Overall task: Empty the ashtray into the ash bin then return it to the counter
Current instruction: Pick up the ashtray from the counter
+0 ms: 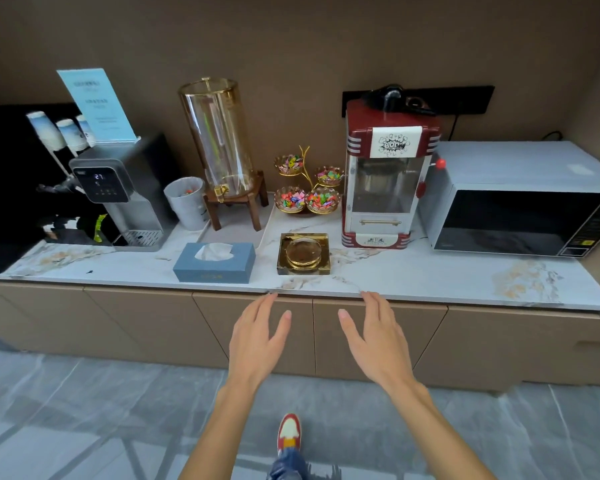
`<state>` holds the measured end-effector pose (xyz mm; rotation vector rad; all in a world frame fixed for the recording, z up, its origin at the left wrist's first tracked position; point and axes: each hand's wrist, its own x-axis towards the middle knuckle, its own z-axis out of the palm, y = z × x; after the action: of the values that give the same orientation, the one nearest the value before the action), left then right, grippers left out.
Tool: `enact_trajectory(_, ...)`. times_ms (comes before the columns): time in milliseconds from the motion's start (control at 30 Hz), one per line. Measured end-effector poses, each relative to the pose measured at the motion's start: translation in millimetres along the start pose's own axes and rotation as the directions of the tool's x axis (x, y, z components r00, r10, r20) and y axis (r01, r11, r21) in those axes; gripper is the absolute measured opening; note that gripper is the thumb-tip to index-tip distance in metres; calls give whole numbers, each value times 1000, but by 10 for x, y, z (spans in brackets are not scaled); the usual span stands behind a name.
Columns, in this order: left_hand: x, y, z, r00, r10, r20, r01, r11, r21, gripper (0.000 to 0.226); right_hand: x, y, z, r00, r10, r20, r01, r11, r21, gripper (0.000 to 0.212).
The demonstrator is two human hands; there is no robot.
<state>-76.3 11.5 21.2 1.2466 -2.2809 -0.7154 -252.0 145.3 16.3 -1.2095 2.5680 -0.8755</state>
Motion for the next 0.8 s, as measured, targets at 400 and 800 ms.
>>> enact_trajectory(400, 1500, -572, 314, 985, -62, 163, 68, 997, -31, 54, 1573, -192, 501, 987, 94, 130, -95, 995, 7, 82)
enact_trajectory(800, 3071, -1267, 600, 886, -102, 451, 145, 988, -61, 55, 2916, -315, 1056, 897, 336, 288, -397, 898, 188, 38)
